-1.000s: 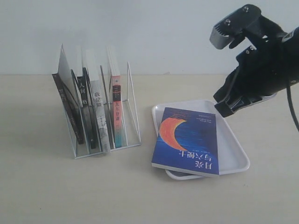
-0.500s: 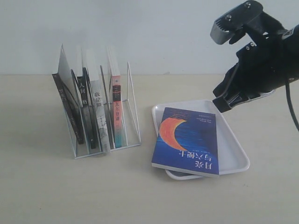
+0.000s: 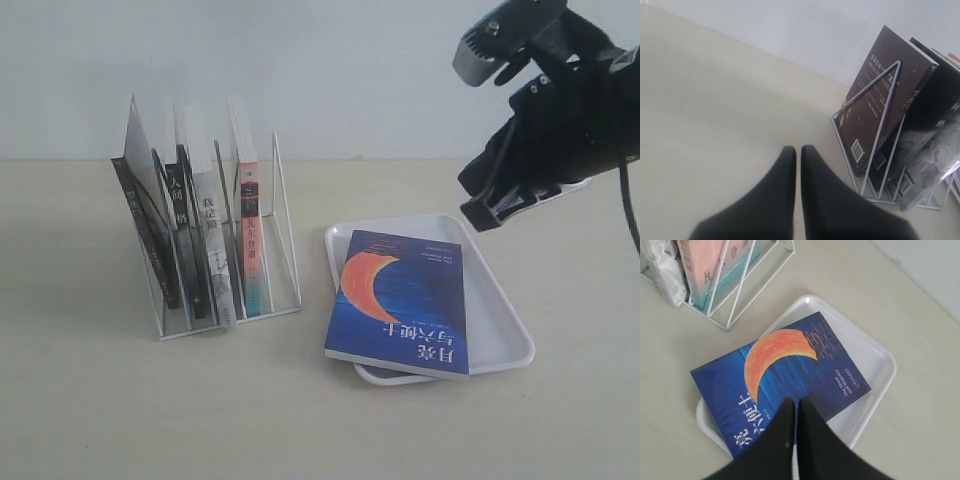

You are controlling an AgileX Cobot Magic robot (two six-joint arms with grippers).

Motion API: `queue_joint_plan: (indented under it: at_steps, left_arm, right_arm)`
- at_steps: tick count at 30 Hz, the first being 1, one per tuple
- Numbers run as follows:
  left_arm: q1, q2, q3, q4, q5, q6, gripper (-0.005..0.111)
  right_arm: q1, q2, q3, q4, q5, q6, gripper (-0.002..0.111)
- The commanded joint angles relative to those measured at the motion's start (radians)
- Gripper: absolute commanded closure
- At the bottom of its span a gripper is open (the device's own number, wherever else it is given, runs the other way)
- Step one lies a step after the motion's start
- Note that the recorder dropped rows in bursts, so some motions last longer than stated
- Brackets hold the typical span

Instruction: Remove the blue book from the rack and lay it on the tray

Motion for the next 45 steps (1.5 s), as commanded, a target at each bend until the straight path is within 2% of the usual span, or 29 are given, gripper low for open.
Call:
queue_joint_plan:
  at_steps: [1, 5, 11, 17, 23, 27, 36, 41, 45]
  left_arm:
    - [0.002, -0.003, 0.003, -0.009, -0.005, 0.003, 0.103]
    - [0.002, -0.003, 0.003, -0.009, -0.005, 0.003, 0.103]
    - [0.002, -0.003, 0.003, -0.009, -0.005, 0.003, 0.103]
    - [0.002, -0.003, 0.003, -0.009, -0.005, 0.003, 0.103]
    - [0.002, -0.003, 0.003, -0.009, -0.005, 0.003, 0.103]
    - [0.002, -0.003, 0.003, -0.009, -0.005, 0.003, 0.103]
    - [0.002, -0.003, 0.003, -0.009, -0.005, 0.003, 0.103]
    - [0.002, -0.003, 0.003, -0.009, -0.005, 0.003, 0.103]
    - [0.002, -0.003, 0.003, -0.009, -0.005, 0.003, 0.103]
  right_arm:
    - [-0.006, -0.115, -0.004, 0.001, -0.028, -0.002, 0.107]
    - [-0.033, -0.313, 0.0, 0.005, -0.036, 0.03, 0.107]
    - [-0.179, -0.539, 0.147, 0.011, -0.096, 0.127, 0.107]
    - [-0.287, -0.732, 0.431, 0.05, -0.228, 0.215, 0.107]
    - [-0.287, -0.949, 0.789, 0.175, -0.48, 0.218, 0.107]
    - [-0.287, -1.077, 0.946, 0.194, -0.558, 0.253, 0.107]
    - [-0.287, -1.172, 0.979, 0.194, -0.608, 0.271, 0.107]
    - [-0.287, -1.174, 0.979, 0.171, -0.608, 0.343, 0.107]
    - [-0.287, -1.174, 0.979, -0.135, -0.608, 0.628, 0.107]
